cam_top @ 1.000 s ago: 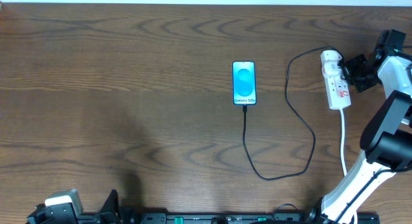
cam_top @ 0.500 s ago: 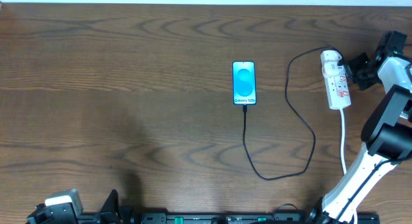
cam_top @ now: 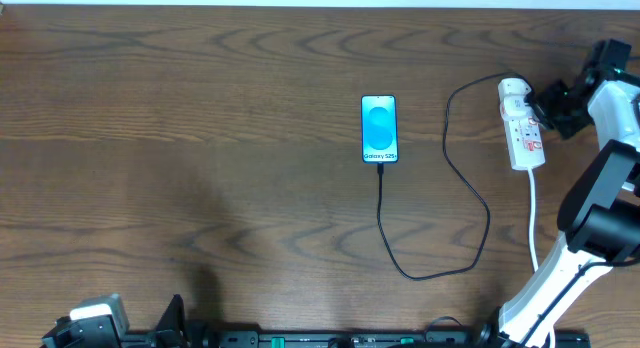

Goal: Plug charger to phone and switch on socket

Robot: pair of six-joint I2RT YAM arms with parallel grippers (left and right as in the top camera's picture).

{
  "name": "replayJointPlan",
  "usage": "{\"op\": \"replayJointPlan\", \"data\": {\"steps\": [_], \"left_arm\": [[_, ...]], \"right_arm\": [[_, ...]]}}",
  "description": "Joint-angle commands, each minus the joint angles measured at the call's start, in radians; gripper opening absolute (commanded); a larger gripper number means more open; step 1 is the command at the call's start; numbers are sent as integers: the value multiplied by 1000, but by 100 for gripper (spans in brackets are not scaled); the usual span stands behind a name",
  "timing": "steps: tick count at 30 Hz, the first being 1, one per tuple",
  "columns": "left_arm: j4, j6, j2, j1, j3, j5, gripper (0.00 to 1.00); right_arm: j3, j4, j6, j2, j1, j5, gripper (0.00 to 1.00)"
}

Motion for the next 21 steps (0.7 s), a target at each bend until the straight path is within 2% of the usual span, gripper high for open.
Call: {"op": "replayJointPlan", "data": {"steps": [1, 21], "left_arm": [[-2, 13, -11, -5, 5, -5, 91], [-2, 13, -11, -5, 5, -5, 91]], "right_arm": [[-10, 4, -23, -22, 14, -48, 1], [-15, 36, -80, 18, 68, 61, 1]]}}
